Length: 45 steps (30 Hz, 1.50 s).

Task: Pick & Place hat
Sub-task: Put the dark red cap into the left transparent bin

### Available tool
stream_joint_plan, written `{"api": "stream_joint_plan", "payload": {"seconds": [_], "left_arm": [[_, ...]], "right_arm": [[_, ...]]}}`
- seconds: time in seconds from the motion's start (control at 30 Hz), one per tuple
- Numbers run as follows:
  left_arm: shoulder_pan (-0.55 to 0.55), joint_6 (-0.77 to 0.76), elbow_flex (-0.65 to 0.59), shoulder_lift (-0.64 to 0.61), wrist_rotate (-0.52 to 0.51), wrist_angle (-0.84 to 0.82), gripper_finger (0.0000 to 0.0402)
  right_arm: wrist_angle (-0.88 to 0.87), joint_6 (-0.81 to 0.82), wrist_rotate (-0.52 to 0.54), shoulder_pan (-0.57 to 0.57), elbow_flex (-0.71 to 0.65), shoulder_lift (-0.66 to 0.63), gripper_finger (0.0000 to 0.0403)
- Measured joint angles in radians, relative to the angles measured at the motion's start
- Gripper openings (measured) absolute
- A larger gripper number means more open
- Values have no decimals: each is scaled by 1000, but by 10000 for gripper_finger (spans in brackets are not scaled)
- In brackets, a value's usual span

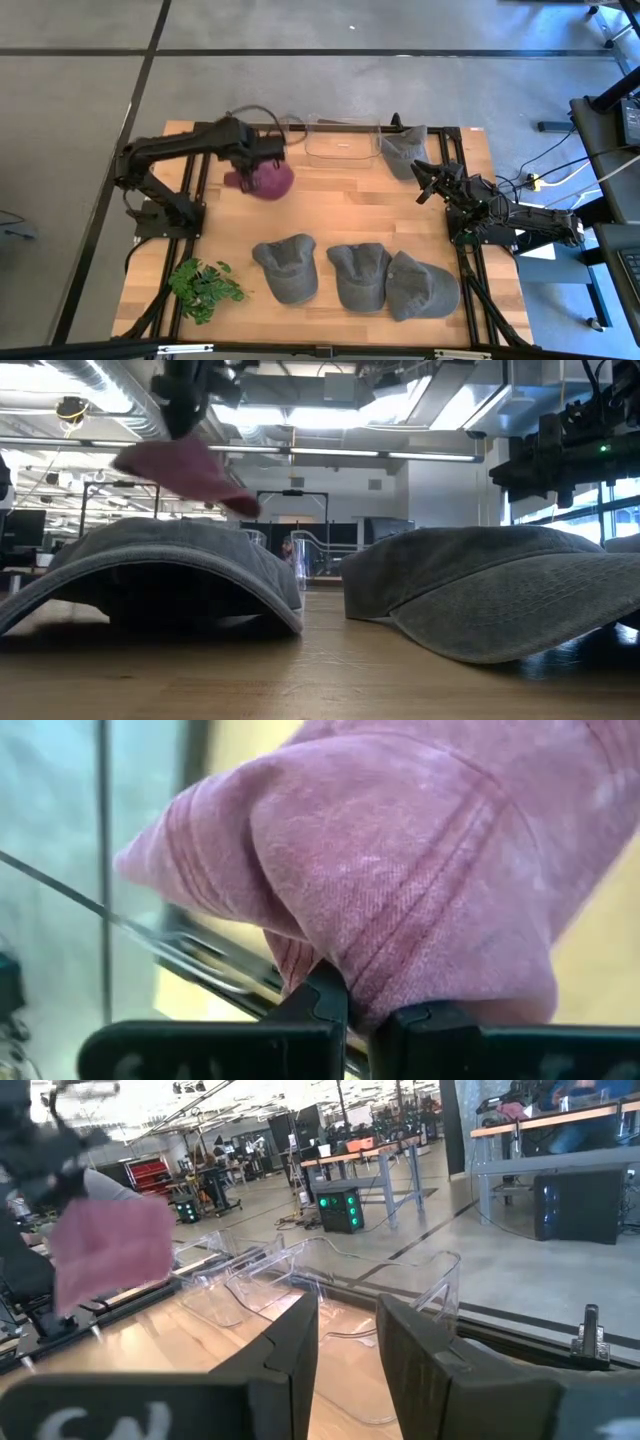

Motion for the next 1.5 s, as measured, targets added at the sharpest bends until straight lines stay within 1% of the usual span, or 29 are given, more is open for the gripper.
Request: {"api": "stream_joint_plan", "payload": {"seconds": [0.17, 0.3, 0.53, 0.7, 0.83, 1.03, 1.2, 1.33, 1.5], "left_arm": [[83, 74, 112, 0, -90, 5, 8], [168, 76, 171, 0, -150, 0, 8], [325, 38, 181, 11, -146, -2, 8], [404, 2, 181, 42, -145, 0, 8], [437, 17, 181, 91, -155, 0, 8], [480, 39, 181, 199, -161, -1, 8], [496, 65, 181, 291, -226, 0, 8], [513, 65, 180, 354, -198, -2, 8], [526, 87, 180, 413, -201, -2, 8]], "right_arm": [[0, -1, 0, 0, 0, 0, 106], [0, -2, 0, 0, 0, 0, 106], [0, -2, 0, 0, 0, 0, 106], [0, 0, 0, 0, 0, 0, 106], [0, -1, 0, 0, 0, 0, 106], [0, -1, 0, 0, 0, 0, 106], [0, -2, 0, 0, 0, 0, 106], [0, -2, 0, 0, 0, 0, 106], [0, -3, 0, 0, 0, 0, 106]]}}
